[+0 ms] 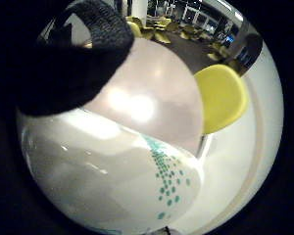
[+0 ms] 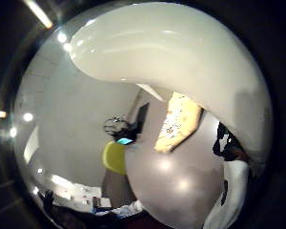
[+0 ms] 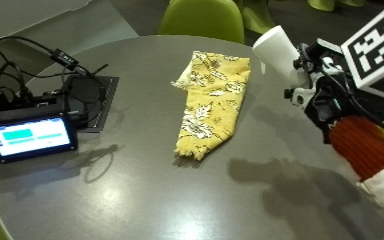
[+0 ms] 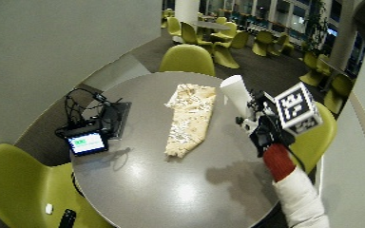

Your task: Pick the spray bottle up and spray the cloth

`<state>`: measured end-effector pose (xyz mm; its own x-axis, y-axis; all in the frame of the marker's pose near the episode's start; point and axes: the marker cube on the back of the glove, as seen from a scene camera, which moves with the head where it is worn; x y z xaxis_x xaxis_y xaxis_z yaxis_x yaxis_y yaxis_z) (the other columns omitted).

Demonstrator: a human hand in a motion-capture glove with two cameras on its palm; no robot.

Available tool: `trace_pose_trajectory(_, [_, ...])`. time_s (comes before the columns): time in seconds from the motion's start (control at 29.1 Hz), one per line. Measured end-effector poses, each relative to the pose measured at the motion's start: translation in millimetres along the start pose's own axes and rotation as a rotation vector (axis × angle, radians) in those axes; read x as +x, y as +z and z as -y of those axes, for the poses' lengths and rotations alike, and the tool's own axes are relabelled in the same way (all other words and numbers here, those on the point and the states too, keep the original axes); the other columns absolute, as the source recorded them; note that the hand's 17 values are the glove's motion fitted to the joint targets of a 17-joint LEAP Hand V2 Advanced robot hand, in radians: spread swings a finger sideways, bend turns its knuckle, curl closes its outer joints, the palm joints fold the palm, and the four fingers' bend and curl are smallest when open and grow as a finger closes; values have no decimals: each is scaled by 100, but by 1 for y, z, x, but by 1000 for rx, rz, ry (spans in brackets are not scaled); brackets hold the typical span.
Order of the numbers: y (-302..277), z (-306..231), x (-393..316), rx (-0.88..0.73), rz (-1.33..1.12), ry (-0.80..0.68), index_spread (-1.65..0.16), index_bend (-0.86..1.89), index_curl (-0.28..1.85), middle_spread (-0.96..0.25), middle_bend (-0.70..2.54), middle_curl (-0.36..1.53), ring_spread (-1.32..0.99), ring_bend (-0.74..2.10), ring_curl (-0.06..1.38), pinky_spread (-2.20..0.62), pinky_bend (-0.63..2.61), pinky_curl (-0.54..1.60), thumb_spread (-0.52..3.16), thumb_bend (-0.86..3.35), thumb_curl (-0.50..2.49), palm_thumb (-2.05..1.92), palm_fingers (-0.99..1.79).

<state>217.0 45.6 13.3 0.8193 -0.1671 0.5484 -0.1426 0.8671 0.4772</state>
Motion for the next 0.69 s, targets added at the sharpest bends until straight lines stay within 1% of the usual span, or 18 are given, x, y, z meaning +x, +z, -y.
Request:
trace_pose_trajectory(0.1, [-12, 24, 9, -30, -249, 6, -19, 15, 29, -3, 45, 47, -11, 58, 44, -1, 33, 36, 77, 14, 53, 113, 77])
trace_pose_trajectory(0.24, [-21, 41, 21, -64, -496, 17, -19, 17, 31, -3, 44, 48, -11, 56, 45, -2, 30, 37, 74, 12, 54, 115, 79])
trace_pose_trajectory(0.41, [-22, 53, 15, -112, -778, -54, -20, 17, 33, -3, 42, 48, -11, 54, 45, -3, 25, 37, 70, 9, 56, 117, 82])
trace_pose_trajectory(0.55, [-15, 57, -1, -120, -915, -141, -20, 17, 35, -4, 41, 49, -13, 52, 45, -3, 23, 37, 67, 7, 57, 119, 83])
trace_pose_trajectory(0.69, [-8, 55, -7, -146, -957, -186, -21, 16, 35, -4, 40, 49, -13, 51, 45, -4, 21, 38, 64, 5, 58, 120, 85])
